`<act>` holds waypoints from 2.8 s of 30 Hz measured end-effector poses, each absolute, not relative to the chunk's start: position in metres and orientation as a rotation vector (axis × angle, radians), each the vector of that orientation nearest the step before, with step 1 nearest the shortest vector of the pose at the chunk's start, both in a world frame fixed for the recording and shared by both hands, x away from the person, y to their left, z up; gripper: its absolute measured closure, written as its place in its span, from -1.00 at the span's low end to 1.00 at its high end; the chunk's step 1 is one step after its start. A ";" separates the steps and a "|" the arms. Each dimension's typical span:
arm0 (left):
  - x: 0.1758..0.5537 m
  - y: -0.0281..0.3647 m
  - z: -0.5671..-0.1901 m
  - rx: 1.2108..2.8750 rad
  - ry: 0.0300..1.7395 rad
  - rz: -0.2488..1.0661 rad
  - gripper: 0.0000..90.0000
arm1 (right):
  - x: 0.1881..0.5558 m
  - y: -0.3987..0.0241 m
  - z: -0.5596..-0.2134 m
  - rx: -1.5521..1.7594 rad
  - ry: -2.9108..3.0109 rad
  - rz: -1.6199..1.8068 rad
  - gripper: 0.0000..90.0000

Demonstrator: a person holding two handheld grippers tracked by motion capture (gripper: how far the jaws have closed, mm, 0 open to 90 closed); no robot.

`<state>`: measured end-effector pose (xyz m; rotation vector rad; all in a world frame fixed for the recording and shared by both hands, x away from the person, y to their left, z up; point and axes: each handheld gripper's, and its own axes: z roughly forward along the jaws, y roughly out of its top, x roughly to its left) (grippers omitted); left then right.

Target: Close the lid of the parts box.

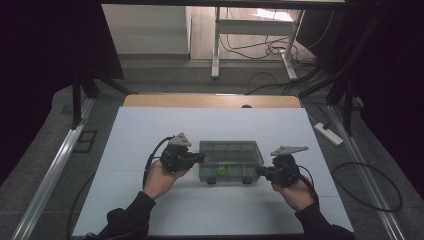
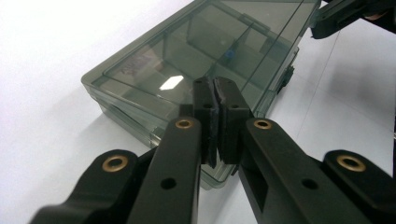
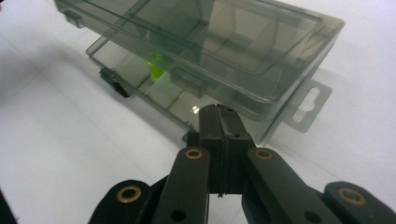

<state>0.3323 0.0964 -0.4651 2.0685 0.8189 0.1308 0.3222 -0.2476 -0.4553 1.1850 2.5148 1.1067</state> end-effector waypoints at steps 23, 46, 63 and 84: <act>0.319 0.087 -0.490 2.161 0.833 0.156 0.95 | 0.335 -0.246 -0.465 1.131 2.493 1.046 0.99; 0.316 0.091 -0.489 2.181 0.838 0.221 0.40 | 0.330 -0.240 -0.467 1.108 2.478 0.980 0.45; 0.305 0.112 -0.479 2.121 0.909 0.227 -0.84 | 0.320 -0.248 -0.460 1.091 2.465 1.073 -0.57; 0.277 0.143 -0.478 2.086 0.916 0.285 -1.00 | 0.306 -0.257 -0.459 1.080 2.461 1.129 -0.99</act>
